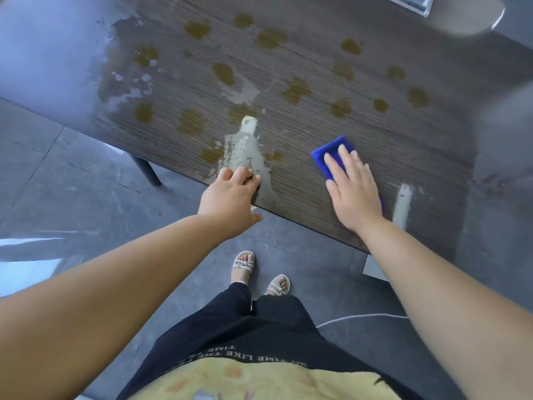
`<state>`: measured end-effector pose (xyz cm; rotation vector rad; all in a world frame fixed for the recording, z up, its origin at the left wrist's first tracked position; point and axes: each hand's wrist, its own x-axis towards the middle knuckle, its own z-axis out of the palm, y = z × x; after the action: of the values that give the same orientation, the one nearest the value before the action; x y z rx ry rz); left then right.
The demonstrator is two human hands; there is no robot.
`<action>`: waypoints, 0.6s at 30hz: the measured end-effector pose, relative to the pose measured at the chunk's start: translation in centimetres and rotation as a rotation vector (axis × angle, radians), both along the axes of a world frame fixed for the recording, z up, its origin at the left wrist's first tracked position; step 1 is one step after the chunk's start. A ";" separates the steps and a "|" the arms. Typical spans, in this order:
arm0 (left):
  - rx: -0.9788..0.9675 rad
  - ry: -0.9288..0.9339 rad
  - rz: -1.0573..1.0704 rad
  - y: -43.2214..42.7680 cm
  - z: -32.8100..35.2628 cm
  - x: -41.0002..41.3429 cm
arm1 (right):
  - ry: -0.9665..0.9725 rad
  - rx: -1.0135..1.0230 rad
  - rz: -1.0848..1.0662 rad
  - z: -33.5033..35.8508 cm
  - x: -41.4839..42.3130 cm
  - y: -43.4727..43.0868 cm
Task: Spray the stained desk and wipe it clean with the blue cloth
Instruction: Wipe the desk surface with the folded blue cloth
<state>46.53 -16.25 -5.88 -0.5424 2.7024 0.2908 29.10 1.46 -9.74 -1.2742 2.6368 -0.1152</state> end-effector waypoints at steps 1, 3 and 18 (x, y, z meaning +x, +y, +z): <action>0.001 0.005 0.002 0.0 0.0 0.0 | 0.015 0.000 -0.134 -0.1 0.4 -1.6; 0.014 0.028 0.025 0.0 0.1 -0.1 | 0.018 0.000 -0.287 0.1 2.2 -4.9; 0.277 0.227 0.224 -1.4 0.8 1.6 | -0.013 -0.025 -0.337 0.1 4.6 -7.8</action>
<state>48.13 -17.63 -5.12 -0.7670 2.7475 0.8183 33.71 -6.35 -9.65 -0.8203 2.8220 -0.2071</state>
